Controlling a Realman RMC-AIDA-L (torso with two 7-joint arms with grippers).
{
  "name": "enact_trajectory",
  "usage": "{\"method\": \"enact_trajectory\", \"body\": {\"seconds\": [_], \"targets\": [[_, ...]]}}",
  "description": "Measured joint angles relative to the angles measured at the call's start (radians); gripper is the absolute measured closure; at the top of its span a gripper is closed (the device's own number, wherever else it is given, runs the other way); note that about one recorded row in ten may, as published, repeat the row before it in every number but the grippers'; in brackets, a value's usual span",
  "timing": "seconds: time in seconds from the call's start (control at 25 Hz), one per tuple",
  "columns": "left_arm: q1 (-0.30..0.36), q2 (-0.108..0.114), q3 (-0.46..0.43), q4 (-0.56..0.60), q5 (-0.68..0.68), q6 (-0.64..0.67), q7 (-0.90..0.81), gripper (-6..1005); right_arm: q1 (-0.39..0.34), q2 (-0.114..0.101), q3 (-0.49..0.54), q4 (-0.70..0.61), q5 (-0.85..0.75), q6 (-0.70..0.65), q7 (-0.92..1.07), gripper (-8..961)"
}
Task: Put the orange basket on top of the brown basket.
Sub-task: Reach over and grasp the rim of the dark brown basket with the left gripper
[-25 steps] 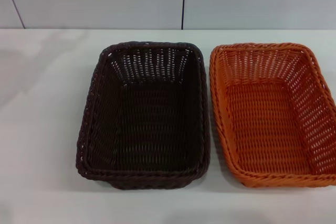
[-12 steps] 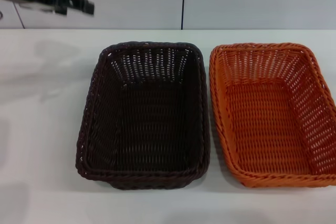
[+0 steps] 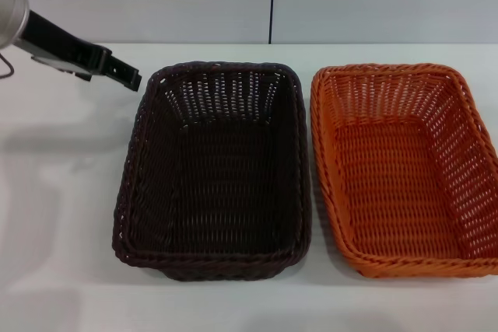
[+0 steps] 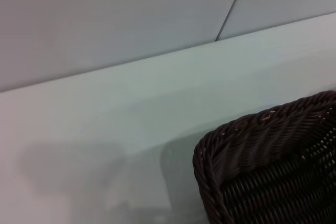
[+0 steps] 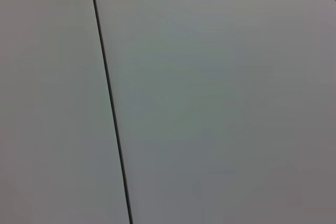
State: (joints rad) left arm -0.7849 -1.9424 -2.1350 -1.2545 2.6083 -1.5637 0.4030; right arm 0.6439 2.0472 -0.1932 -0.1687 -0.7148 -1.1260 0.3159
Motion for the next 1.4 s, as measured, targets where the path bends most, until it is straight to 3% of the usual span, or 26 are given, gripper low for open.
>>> {"method": "enact_trajectory", "body": {"seconds": [0.16, 0.64, 1.4], "targets": [[0.035, -0.039, -0.015, -0.05, 0.015, 0.005, -0.026, 133, 0.002, -0.005, 0.0, 0.0, 0.0, 0.007, 0.0, 239], [0.073, -0.108, -0.05, -0.052, 0.022, 0.005, -0.092, 134, 0.003, -0.01, 0.0, 0.001, 0.0, 0.014, 0.0, 239], [0.09, -0.115, -0.039, 0.058, 0.006, 0.095, -0.088, 136, 0.003, -0.01, -0.006, 0.011, 0.0, 0.018, 0.0, 239]]}}
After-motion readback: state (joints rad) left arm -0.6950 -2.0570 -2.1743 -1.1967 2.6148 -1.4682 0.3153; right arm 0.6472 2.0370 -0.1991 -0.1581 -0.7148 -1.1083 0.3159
